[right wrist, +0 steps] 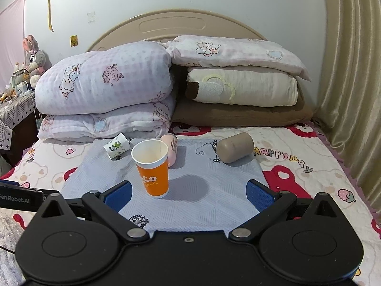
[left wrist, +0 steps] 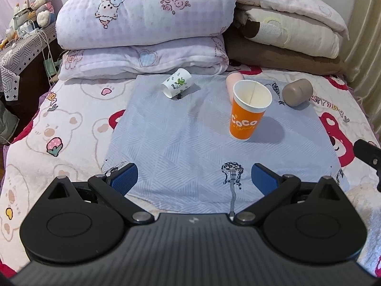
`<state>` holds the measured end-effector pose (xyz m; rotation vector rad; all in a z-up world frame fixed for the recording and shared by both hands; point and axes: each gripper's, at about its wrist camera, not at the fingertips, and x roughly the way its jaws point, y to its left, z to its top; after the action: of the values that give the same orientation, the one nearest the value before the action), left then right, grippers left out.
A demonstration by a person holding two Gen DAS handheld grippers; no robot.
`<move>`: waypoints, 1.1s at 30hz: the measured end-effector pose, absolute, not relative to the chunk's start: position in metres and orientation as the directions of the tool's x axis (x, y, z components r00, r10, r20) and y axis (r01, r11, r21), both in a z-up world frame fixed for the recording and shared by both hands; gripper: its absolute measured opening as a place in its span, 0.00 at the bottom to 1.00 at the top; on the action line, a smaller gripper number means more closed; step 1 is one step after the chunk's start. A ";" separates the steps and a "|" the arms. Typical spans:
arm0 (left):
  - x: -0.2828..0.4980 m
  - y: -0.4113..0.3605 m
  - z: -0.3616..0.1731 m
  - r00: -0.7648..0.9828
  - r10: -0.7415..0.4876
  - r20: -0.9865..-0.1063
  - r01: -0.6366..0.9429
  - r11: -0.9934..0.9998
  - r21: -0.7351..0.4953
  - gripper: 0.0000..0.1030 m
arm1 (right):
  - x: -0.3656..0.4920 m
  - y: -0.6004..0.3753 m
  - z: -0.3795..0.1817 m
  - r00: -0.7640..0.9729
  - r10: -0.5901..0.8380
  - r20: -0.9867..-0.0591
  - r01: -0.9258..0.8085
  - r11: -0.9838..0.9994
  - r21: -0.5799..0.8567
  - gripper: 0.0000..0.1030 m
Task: Flip cup upright
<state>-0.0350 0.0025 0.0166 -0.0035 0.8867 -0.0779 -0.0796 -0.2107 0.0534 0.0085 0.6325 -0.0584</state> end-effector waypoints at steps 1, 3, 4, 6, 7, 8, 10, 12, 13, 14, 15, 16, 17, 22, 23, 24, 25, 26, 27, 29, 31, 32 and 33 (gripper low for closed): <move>-0.035 0.002 0.017 0.628 -0.069 -0.775 0.068 0.997 -0.033 1.00 | -0.080 -0.211 0.053 0.805 -0.052 -0.590 0.058 0.998 -0.010 1.00; -0.035 0.001 0.017 0.627 -0.066 -0.777 0.070 0.997 -0.029 1.00 | -0.080 -0.211 0.054 0.807 -0.054 -0.588 0.060 0.998 -0.009 1.00; -0.035 0.001 0.017 0.626 -0.066 -0.777 0.072 0.997 -0.027 1.00 | -0.081 -0.211 0.054 0.808 -0.055 -0.587 0.062 0.998 -0.008 1.00; -0.036 0.001 0.017 0.625 -0.067 -0.778 0.076 0.997 -0.024 1.00 | -0.081 -0.212 0.054 0.808 -0.058 -0.587 0.066 0.998 -0.007 1.00; -0.036 0.001 0.017 0.625 -0.067 -0.778 0.078 0.997 -0.023 1.00 | -0.081 -0.212 0.054 0.807 -0.059 -0.587 0.068 0.998 -0.007 1.00; -0.036 0.001 0.017 0.625 -0.067 -0.778 0.079 0.997 -0.022 1.00 | -0.081 -0.213 0.055 0.806 -0.060 -0.588 0.070 0.998 -0.006 1.00; -0.036 0.000 0.017 0.623 -0.066 -0.779 0.081 0.996 -0.020 1.00 | -0.080 -0.213 0.054 0.805 -0.062 -0.591 0.073 0.997 -0.005 1.00; -0.035 0.000 0.016 0.621 -0.065 -0.781 0.083 0.996 -0.017 1.00 | -0.080 -0.214 0.054 0.803 -0.064 -0.593 0.075 0.997 -0.005 1.00; -0.035 0.000 0.017 0.621 -0.064 -0.781 0.084 0.996 -0.016 1.00 | -0.080 -0.215 0.054 0.802 -0.064 -0.594 0.076 0.997 -0.006 1.00; -0.035 0.000 0.017 0.621 -0.064 -0.782 0.085 0.996 -0.014 1.00 | -0.080 -0.215 0.054 0.802 -0.065 -0.594 0.076 0.997 -0.007 1.00; -0.035 0.000 0.017 0.620 -0.063 -0.782 0.086 0.996 -0.012 1.00 | -0.080 -0.215 0.054 0.801 -0.066 -0.595 0.076 0.997 -0.008 1.00; -0.035 0.000 0.017 0.620 -0.061 -0.782 0.086 0.996 -0.010 1.00 | -0.081 -0.215 0.054 0.801 -0.066 -0.595 0.076 0.997 -0.009 1.00; -0.035 0.000 0.017 0.620 -0.060 -0.783 0.086 0.996 -0.008 1.00 | -0.080 -0.215 0.054 0.801 -0.066 -0.595 0.075 0.997 -0.009 1.00; -0.036 0.000 0.017 0.618 -0.060 -0.784 0.086 0.996 -0.009 1.00 | -0.080 -0.216 0.054 0.800 -0.067 -0.596 0.076 0.997 -0.011 1.00; -0.036 0.000 0.016 0.617 -0.061 -0.784 0.086 0.996 -0.009 1.00 | -0.081 -0.216 0.054 0.800 -0.068 -0.596 0.076 0.997 -0.011 1.00; -0.036 0.001 0.016 0.616 -0.060 -0.785 0.085 0.996 -0.010 1.00 | -0.080 -0.216 0.054 0.800 -0.069 -0.596 0.077 0.997 -0.012 1.00; -0.037 0.002 0.015 0.615 -0.060 -0.786 0.085 0.996 -0.010 1.00 | -0.080 -0.216 0.054 0.800 -0.070 -0.596 0.078 0.997 -0.013 1.00; -0.037 0.002 0.015 0.614 -0.060 -0.787 0.085 0.996 -0.009 1.00 | -0.080 -0.216 0.054 0.800 -0.070 -0.595 0.078 0.997 -0.013 1.00; -0.036 0.003 0.015 0.612 -0.059 -0.788 0.086 0.996 -0.008 1.00 | -0.080 -0.217 0.054 0.801 -0.071 -0.595 0.079 0.997 -0.013 1.00; -0.036 0.003 0.014 0.610 -0.057 -0.790 0.086 0.996 -0.006 1.00 | -0.080 -0.218 0.054 0.800 -0.071 -0.596 0.079 0.997 -0.013 1.00; -0.036 0.003 0.014 0.608 -0.055 -0.792 0.085 0.996 -0.003 1.00 | -0.080 -0.217 0.053 0.797 -0.073 -0.600 0.081 0.997 -0.013 1.00; -0.036 0.004 0.013 0.606 -0.054 -0.793 0.085 0.996 -0.003 1.00 | -0.080 -0.217 0.053 0.795 -0.074 -0.602 0.081 0.997 -0.014 1.00; -0.035 0.004 0.013 0.604 -0.055 -0.795 0.086 0.996 -0.003 1.00 | -0.080 -0.217 0.053 0.794 -0.074 -0.604 0.081 0.997 -0.016 1.00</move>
<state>-0.0348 0.0036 0.0133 0.0366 0.9189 -0.0813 -0.0799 -0.2172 0.0525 0.0105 0.6487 -0.0833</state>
